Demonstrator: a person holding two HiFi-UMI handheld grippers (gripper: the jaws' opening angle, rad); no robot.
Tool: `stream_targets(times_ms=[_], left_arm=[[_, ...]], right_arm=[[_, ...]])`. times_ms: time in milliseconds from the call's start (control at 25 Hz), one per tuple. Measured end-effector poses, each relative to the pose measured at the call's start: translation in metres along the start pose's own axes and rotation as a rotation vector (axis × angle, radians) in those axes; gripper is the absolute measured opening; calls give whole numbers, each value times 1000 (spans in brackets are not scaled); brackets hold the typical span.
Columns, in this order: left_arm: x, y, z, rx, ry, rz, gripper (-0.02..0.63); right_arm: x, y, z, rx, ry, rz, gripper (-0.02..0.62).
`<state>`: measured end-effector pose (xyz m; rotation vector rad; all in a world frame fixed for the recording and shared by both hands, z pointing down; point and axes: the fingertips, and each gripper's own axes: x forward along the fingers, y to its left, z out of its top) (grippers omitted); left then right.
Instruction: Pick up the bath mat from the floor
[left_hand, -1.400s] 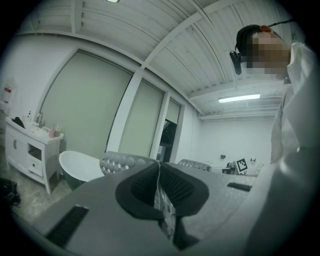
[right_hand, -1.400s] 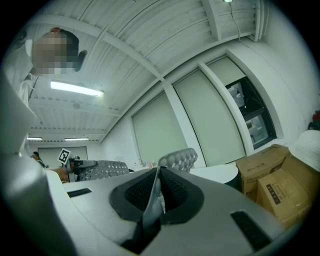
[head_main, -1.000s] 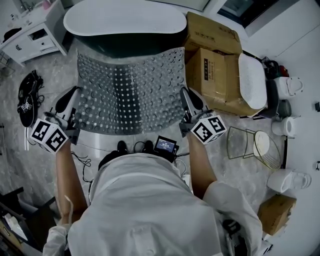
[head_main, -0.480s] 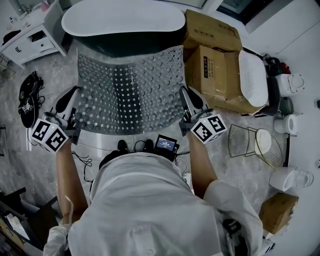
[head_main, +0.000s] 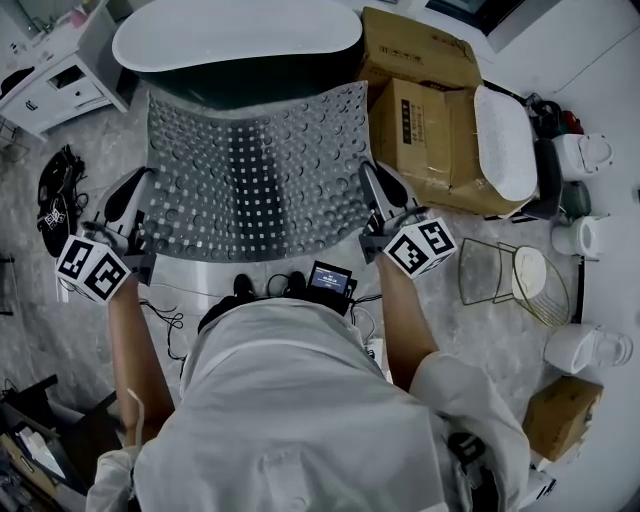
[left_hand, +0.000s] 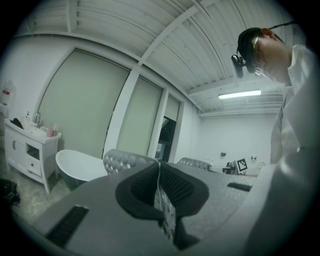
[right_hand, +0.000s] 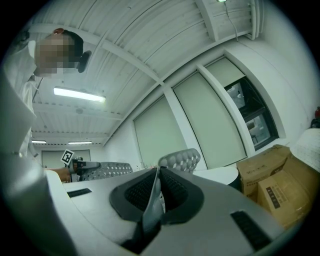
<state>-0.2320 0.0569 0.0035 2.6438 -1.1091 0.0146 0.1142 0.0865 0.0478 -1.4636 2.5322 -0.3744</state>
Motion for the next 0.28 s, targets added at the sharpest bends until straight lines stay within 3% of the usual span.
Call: stream_targets(times_ms=[280], left_arm=[[4,2,3,-17,-5,-4,17]], right_arm=[[2,-5,2,8,-8,8,40]])
